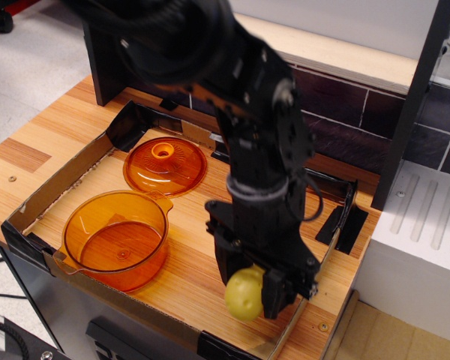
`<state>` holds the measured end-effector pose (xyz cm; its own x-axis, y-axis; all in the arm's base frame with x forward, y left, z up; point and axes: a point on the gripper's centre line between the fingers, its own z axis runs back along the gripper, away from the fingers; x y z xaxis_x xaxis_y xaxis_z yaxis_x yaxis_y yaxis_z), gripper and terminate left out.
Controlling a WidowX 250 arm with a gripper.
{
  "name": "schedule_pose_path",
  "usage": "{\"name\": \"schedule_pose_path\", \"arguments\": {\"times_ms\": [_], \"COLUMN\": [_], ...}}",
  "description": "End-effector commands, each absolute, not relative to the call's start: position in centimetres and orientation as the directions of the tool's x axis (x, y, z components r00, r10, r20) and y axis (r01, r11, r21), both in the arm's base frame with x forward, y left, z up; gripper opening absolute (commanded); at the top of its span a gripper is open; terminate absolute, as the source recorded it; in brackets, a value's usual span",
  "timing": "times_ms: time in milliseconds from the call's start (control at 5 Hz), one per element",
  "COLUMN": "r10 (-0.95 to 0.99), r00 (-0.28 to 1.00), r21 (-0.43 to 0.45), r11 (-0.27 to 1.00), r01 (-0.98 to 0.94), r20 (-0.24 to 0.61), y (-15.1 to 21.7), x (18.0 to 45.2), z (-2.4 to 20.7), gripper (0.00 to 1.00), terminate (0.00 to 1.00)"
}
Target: Put potato in pot
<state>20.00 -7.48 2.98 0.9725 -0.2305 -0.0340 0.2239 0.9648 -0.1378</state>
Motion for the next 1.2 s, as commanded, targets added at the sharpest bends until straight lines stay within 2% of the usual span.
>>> {"name": "schedule_pose_path", "arguments": {"times_ms": [0, 200, 400, 800, 1000], "r10": [-0.097, -0.007, -0.006, -0.084, -0.106], "r00": [0.992, 0.997, 0.996, 0.99, 0.99], "r21": [-0.18, -0.165, -0.13, -0.076, -0.085], "r11": [0.977, 0.986, 0.991, 0.993, 0.99], "r01": [0.11, 0.02, 0.018, 0.093, 0.113], "r20": [0.077, 0.08, 0.094, 0.117, 0.088], "y": [-1.6, 2.4, 6.3, 7.2, 6.7], "x": [21.2, 21.5, 22.3, 20.8, 20.0], "z": [9.5, 10.2, 9.7, 8.3, 8.1], "gripper": [0.0, 0.0, 0.0, 0.0, 0.0], "terminate": [0.0, 0.0, 0.0, 0.0, 0.0]}}
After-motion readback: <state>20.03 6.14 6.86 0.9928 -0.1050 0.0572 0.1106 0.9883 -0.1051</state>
